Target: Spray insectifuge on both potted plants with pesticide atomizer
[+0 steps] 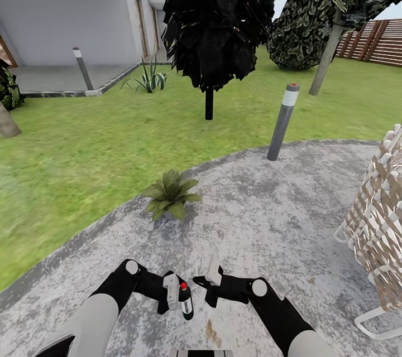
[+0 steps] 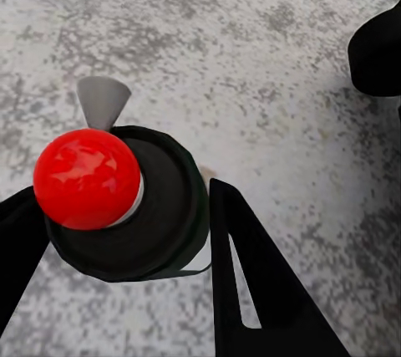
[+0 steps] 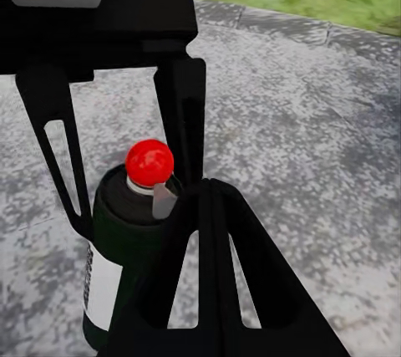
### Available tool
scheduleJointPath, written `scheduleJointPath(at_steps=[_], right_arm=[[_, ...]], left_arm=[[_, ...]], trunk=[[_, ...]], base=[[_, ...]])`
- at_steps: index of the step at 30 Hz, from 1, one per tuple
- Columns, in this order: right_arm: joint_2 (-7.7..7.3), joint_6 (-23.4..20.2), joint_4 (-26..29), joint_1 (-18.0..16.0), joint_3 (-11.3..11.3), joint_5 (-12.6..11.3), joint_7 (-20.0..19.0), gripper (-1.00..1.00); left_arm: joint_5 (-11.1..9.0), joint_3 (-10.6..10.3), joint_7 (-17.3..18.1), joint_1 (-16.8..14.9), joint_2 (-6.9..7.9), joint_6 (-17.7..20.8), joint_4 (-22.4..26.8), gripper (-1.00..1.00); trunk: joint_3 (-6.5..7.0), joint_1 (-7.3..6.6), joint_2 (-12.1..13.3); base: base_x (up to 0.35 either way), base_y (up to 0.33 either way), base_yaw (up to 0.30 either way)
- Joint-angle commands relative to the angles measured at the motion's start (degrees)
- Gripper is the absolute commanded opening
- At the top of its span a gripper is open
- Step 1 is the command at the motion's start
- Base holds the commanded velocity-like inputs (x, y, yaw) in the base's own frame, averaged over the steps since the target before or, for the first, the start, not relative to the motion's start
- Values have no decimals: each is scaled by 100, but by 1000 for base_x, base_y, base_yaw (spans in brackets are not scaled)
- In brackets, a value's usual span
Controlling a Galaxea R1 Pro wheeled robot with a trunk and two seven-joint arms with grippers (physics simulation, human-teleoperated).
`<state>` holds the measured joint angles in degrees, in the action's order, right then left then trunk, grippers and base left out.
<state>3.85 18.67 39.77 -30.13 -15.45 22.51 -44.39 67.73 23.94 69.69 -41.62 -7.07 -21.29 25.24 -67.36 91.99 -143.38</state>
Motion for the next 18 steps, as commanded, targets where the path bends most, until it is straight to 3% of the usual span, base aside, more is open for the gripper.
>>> scheduleJointPath(at_steps=[1,18], right_arm=[[1,32,1,-2,7,52,0,-100],[-5,32,1,-2,7,52,1,-100]], left_arm=[[42,49,16,-4,-11,-26,7,-100],[19,49,9,-5,-160,-18,52,-100]], trunk=[[-5,-1,-2],[-5,-1,-2]], base=[[0,0,0],[0,0,0]])
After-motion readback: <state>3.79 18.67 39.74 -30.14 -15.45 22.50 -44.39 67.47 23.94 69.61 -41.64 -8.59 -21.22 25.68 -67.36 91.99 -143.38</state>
